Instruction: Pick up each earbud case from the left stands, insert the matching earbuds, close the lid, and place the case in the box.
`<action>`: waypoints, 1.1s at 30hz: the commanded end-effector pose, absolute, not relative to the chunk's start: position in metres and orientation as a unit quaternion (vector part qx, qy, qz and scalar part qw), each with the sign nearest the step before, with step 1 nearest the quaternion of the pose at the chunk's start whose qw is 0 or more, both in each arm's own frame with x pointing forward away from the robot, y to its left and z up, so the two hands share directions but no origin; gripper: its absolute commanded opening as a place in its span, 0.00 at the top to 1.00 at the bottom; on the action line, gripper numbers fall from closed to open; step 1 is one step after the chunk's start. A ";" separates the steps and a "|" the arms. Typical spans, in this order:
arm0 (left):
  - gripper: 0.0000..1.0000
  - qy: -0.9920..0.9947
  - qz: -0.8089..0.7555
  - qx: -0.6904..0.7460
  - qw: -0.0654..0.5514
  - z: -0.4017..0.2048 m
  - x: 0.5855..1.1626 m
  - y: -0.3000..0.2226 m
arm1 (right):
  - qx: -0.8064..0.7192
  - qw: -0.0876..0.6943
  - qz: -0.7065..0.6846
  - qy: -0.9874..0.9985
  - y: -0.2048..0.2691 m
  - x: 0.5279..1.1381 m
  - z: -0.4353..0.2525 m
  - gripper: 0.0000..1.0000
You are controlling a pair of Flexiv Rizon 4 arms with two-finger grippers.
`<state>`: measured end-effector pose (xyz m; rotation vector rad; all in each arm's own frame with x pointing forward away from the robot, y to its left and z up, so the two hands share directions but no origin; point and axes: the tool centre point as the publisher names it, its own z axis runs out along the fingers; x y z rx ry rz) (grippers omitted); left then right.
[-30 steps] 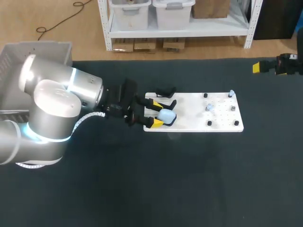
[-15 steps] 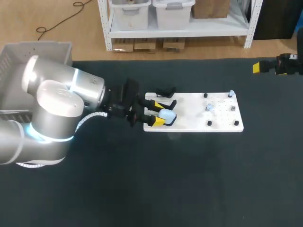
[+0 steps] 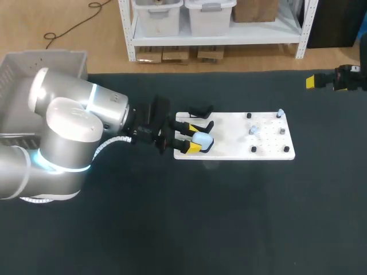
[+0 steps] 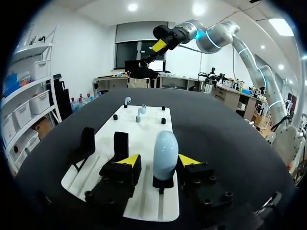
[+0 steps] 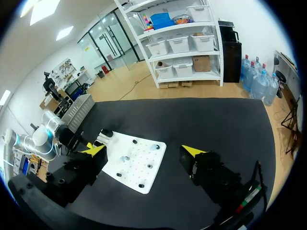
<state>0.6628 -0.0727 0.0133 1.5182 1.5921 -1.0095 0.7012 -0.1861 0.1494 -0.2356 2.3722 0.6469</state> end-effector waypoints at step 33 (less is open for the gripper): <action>1.00 0.540 -0.462 0.540 0.451 0.119 0.635 -0.055 | -0.090 0.329 0.246 0.907 -0.186 0.701 0.150 0.00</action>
